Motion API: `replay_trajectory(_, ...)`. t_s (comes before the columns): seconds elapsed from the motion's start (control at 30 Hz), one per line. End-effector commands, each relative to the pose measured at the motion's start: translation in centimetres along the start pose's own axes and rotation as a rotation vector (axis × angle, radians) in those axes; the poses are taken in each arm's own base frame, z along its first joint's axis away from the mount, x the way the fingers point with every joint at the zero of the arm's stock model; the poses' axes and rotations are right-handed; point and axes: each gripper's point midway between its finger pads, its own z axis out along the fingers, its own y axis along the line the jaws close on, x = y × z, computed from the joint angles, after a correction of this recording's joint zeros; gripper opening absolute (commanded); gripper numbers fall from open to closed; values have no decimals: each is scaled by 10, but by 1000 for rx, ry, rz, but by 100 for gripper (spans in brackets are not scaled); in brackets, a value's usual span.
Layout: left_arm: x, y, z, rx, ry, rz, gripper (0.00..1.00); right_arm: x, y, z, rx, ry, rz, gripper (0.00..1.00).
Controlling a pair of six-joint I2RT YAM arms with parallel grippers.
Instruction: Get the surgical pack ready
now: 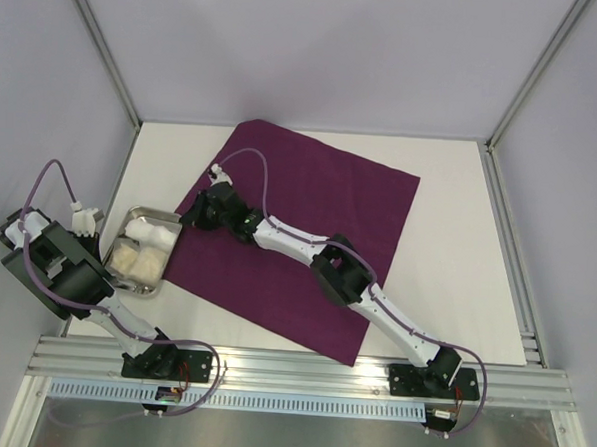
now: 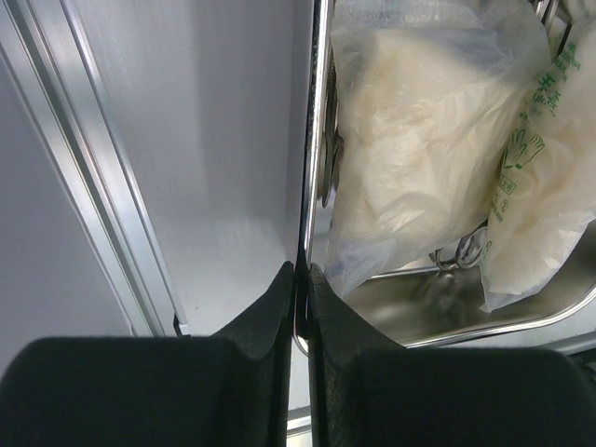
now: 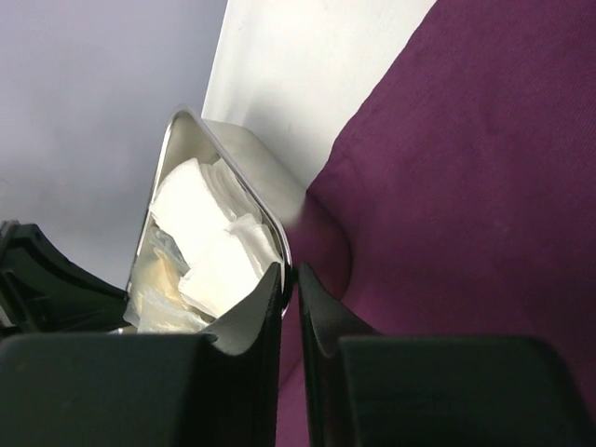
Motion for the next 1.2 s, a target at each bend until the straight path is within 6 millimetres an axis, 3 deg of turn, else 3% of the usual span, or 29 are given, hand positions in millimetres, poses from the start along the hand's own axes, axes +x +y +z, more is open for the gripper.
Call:
replay_trajectory(0.0,-42,29,-3,-88,-134,71,0,1,19,2,-52,-2,48,9)
replay_trajectory(0.1,-42,28,-3,-86,-133,60,0,-2,24,1,-64,-7,60,0)
replay_trajectory(0.6,-57,37,-27,-143,-153,-48,0,-24,81,-29,-140,-15,120,0)
replay_trajectory(0.73,-62,37,-27,-132,-160,-63,0,-22,75,-37,-99,-9,147,1)
replay_trajectory(0.77,-63,36,-26,-131,-161,-56,0,-11,60,-38,-63,12,155,1)
replay_trajectory(0.8,-63,35,-23,-126,-159,-53,0,-22,77,-44,-120,-22,145,1)
replay_trajectory(1.0,-68,32,-15,-123,-164,-56,0,-31,94,-53,-130,-41,89,1)
replay_trajectory(1.1,-73,24,-11,-99,-166,-40,0,-36,96,-58,-121,-59,85,0)
replay_trajectory(1.13,-73,22,-9,-96,-160,-28,0,-32,84,-57,-87,-59,88,0)
replay_trajectory(1.17,-73,18,-5,-87,-154,-22,0,-35,86,-62,-84,-66,90,0)
